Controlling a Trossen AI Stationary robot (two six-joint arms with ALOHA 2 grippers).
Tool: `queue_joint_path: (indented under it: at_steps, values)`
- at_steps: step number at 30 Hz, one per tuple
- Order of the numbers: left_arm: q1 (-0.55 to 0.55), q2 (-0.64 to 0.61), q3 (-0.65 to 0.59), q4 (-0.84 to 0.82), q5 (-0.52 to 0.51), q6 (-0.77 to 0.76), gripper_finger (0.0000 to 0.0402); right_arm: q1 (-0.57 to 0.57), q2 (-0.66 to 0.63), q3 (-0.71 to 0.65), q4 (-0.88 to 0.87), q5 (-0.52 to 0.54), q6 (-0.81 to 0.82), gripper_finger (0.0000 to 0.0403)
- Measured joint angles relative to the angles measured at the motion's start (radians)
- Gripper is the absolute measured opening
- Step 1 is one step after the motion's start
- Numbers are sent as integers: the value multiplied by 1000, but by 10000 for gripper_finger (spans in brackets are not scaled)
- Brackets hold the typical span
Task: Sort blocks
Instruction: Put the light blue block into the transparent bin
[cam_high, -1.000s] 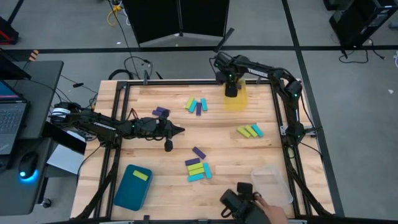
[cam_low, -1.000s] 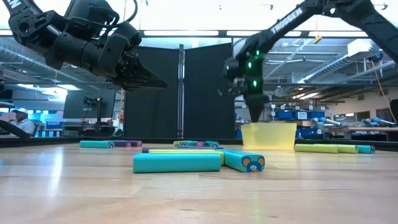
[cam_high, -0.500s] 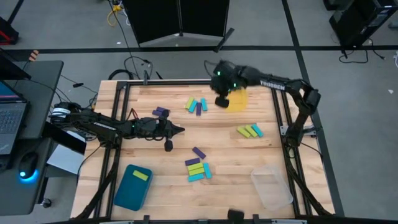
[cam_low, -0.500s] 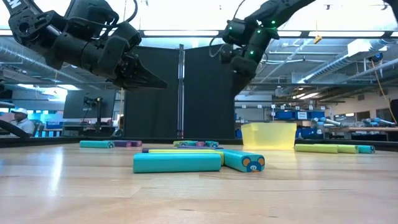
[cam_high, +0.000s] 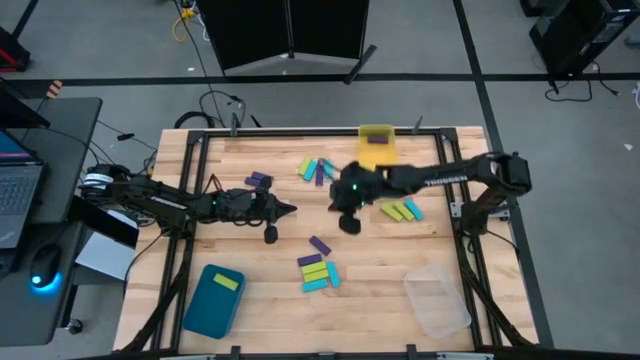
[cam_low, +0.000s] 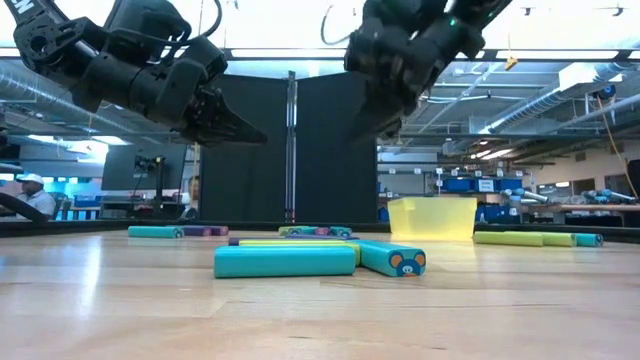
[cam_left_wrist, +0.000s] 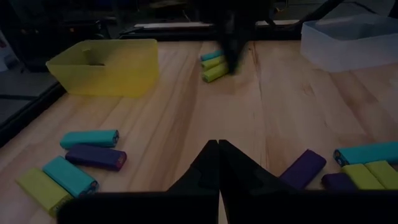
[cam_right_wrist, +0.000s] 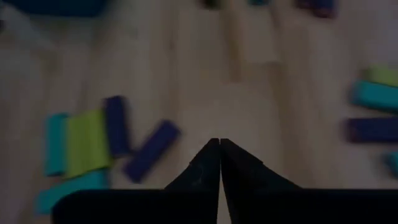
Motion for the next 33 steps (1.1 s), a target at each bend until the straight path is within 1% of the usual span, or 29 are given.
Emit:
queue_joint_path:
  at_steps: [5, 9, 17, 20, 33]
  values:
    - [0, 0, 0, -1, 2, -4, 6, 93, 0, 0, 58, 30, 34, 58]
    - [0, 0, 0, -2, 3, -5, 6, 131, 0, 0, 64, 55, 48, 66]
    - [0, 0, 0, -2, 4, -7, 6, 149, 1, 0, 70, 74, 98, 66]
    - [0, 0, 0, -2, 4, -8, 6, 153, 1, 0, 100, 74, 129, 68]
    - [0, 0, 0, -5, 4, -8, 6, 204, 1, 0, 178, 74, 163, 65]
